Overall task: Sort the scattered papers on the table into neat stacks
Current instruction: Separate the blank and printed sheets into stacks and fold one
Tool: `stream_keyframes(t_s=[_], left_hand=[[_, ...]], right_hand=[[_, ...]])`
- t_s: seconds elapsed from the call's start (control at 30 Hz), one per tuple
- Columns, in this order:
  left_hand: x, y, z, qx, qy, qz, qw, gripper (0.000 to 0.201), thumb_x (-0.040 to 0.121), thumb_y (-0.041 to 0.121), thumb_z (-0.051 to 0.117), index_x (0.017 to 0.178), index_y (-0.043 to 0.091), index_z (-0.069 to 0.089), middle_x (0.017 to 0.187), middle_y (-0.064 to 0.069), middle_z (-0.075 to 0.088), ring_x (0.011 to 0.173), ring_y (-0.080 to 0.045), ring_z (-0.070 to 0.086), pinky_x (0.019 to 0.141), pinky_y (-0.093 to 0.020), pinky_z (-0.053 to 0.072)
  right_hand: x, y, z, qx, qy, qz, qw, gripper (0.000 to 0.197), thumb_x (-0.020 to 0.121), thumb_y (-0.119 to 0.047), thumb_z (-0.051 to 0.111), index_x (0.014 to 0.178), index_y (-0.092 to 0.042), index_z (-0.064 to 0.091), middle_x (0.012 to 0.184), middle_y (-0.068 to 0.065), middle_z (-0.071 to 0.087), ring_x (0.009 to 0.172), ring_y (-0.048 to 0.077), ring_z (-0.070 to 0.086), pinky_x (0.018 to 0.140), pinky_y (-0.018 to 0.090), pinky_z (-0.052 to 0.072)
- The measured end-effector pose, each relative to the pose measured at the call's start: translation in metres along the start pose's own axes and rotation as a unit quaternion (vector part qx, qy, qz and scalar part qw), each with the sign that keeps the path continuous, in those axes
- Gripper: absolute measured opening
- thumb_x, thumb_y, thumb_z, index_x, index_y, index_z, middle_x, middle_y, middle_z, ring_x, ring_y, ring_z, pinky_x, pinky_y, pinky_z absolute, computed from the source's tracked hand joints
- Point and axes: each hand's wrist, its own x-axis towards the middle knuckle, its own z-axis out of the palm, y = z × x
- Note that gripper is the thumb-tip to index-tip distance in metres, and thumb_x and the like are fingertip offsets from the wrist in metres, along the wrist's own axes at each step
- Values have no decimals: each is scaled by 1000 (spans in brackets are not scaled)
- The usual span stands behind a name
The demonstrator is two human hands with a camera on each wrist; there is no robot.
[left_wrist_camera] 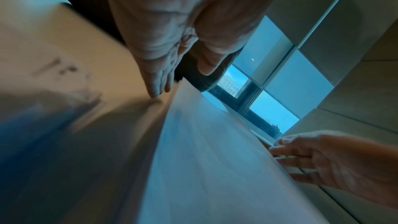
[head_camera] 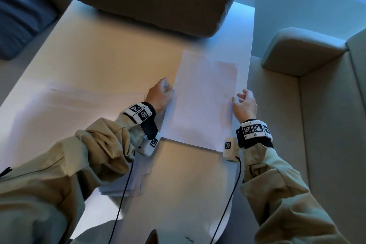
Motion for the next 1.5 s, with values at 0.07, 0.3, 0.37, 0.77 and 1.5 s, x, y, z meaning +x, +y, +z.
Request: stream_keyframes(t_s=[0.07, 0.3, 0.37, 0.77, 1.5], left_hand=[[-10, -1, -13, -7, 30, 29, 999, 40, 97, 18, 49, 135, 7, 44, 131, -6, 55, 122, -20, 51, 97, -21, 37], [-68, -40, -55, 55, 51, 76, 994, 24, 90, 4, 53, 109, 11, 66, 108, -1, 67, 97, -12, 60, 87, -15, 42], [-78, -58, -66, 109, 16, 76, 991, 29, 87, -1, 53, 111, 9, 66, 115, -4, 64, 105, -16, 59, 88, -13, 39], [-52, -91, -129, 458, -99, 54, 882, 98, 56, 34, 87, 139, 22, 36, 137, -4, 43, 124, -28, 42, 99, -40, 42], [-52, -83, -137, 482, -122, 140, 856, 44, 52, 42, 87, 88, 31, 65, 113, 4, 61, 118, -17, 48, 90, -35, 30]], right_hand=[[-14, -3, -6, 4, 23, -30, 999, 38, 93, -16, 54, 130, -7, 49, 114, 8, 65, 105, 22, 62, 91, 22, 41], [-85, -9, 12, 40, -59, -66, 995, 11, 94, -13, 52, 100, -14, 62, 70, -7, 65, 46, -4, 58, 59, 13, 48], [-108, -12, 25, 38, -97, -66, 992, 10, 94, -12, 52, 97, -14, 62, 69, -8, 65, 47, -1, 59, 60, 16, 49], [-202, -46, 108, -77, -250, -75, 962, 22, 91, -20, 58, 107, -8, 67, 104, 6, 70, 96, 19, 64, 95, 29, 48], [-237, -46, 169, -90, -128, 1, 988, 63, 58, -22, 87, 110, -11, 53, 122, 4, 46, 107, 20, 51, 94, 26, 44]])
